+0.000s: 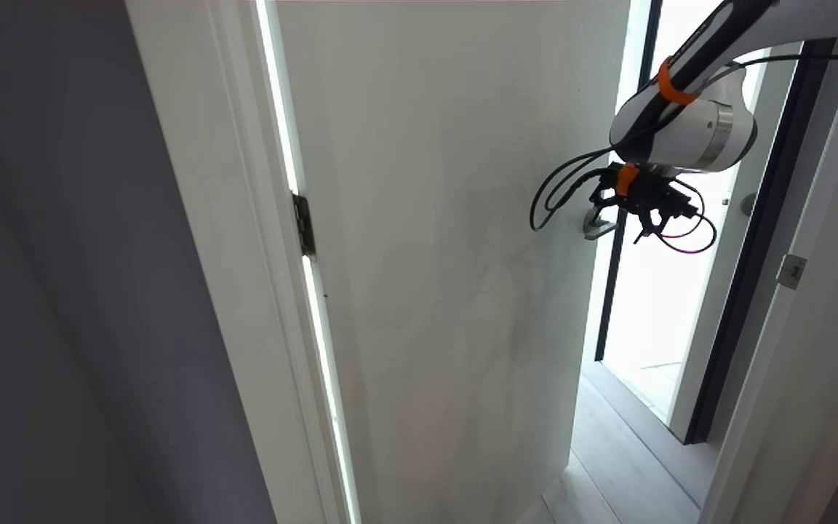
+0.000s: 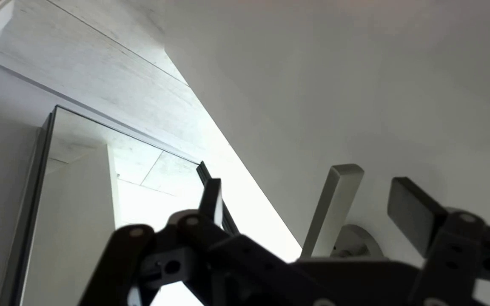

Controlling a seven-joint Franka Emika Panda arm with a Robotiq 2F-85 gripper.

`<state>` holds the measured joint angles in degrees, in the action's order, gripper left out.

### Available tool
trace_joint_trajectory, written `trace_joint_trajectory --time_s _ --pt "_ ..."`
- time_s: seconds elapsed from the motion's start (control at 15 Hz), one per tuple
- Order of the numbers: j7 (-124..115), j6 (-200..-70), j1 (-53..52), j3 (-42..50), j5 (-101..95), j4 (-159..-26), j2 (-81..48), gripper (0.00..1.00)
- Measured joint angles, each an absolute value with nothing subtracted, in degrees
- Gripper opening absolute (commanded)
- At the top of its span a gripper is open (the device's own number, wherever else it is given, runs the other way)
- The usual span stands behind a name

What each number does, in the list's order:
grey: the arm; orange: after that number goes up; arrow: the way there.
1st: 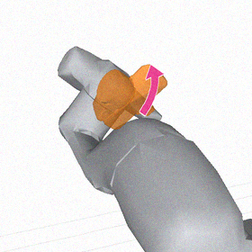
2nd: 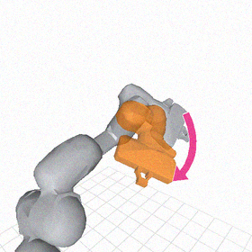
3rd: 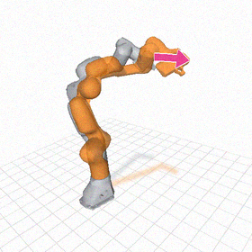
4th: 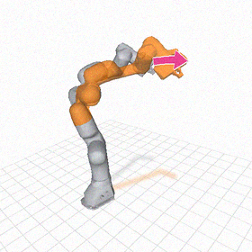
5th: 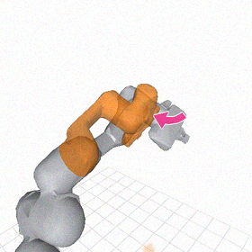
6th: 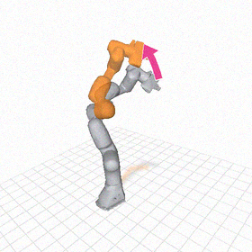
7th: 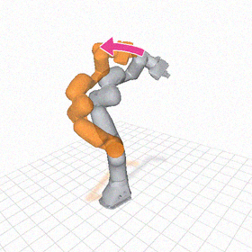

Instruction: Close the door

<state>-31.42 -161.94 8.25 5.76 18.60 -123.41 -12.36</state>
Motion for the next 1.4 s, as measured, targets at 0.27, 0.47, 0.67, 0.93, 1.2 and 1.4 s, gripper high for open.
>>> trace_joint_trajectory --time_s 0.27,0.47,0.67,0.93,1.2,1.4 --pt "-23.1 -163.0 10.2 2.6 28.5 -120.9 -14.9 1.0" --pt "-19.3 -163.1 12.1 1.3 32.3 -119.1 -17.2 1.0" --pt "-16.4 -163.2 13.9 0.0 35.5 -117.3 -19.4 1.0" --pt "-13.4 -164.1 15.8 -2.1 39.2 -114.9 -21.8 1.0" --pt "-12.1 -164.6 16.9 -3.4 40.8 -113.2 -23.7 1.0" --pt "-11.9 -164.6 17.4 -3.6 40.9 -112.5 -24.8 1.0"
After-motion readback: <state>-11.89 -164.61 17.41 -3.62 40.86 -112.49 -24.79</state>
